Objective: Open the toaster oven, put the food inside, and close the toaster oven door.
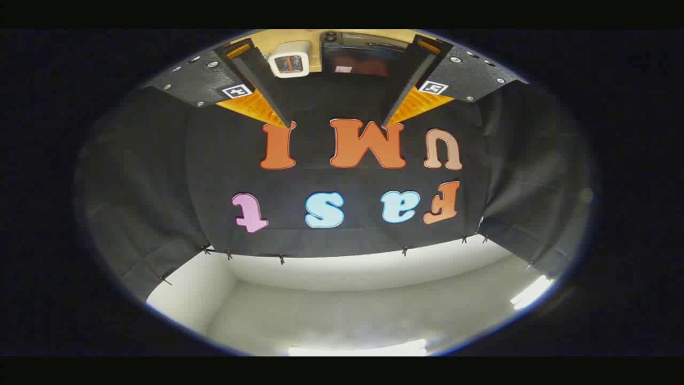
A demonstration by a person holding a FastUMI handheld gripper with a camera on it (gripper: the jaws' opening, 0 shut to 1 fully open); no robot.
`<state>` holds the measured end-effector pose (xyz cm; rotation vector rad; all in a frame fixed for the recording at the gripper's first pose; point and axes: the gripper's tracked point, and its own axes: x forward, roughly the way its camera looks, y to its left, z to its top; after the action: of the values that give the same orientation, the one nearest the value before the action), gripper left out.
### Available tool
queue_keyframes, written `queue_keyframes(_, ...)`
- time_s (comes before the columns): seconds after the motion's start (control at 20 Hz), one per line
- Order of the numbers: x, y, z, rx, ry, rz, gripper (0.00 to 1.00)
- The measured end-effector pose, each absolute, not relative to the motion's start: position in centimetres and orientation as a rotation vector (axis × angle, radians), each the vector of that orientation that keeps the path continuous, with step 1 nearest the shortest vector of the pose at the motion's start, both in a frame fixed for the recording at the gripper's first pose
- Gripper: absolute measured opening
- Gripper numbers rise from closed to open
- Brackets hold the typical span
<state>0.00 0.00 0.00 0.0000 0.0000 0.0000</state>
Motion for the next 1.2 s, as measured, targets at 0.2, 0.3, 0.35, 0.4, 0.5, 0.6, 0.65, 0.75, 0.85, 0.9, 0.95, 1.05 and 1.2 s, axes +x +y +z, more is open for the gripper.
queue_keyframes(0.2, 0.1, 0.7, -0.2, 0.009, -0.001, 0.002, 0.97)
queue_keyframes(0.3, 0.1, 1.1, -0.8, 0.026, 0.015, 0.014, 0.97)
queue_keyframes(0.35, 0.2, 1.3, -0.9, 0.031, 0.019, 0.017, 0.97)
queue_keyframes(0.4, 0.3, 1.4, -1.2, 0.035, 0.02, 0.017, 0.97)
queue_keyframes(0.5, 0.5, 1.6, -1.8, 0.037, 0.028, 0.012, 0.97)
queue_keyframes(0.6, 0.8, 2.1, -2.6, 0.035, 0.04, 0.013, 0.97)
queue_keyframes(0.65, 1.0, 2.5, -3.2, 0.034, 0.045, 0.014, 0.97)
queue_keyframes(0.75, 1.5, 3.2, -5.1, 0.036, 0.074, 0.015, 0.97)
queue_keyframes(0.85, 1.9, 4.2, -8.0, 0.052, 0.131, 0.017, 0.97)
queue_keyframes(0.9, 2.2, 4.8, -9.7, 0.062, 0.163, 0.017, 0.97)
queue_keyframes(0.95, 2.3, 5.3, -11.4, 0.073, 0.193, 0.018, 0.97)
queue_keyframes(1.05, 2.6, 7.0, -15.3, 0.087, 0.26, 0.028, 0.97)
queue_keyframes(1.2, 2.3, 8.7, -21.7, 0.082, 0.363, 0.036, 0.97)
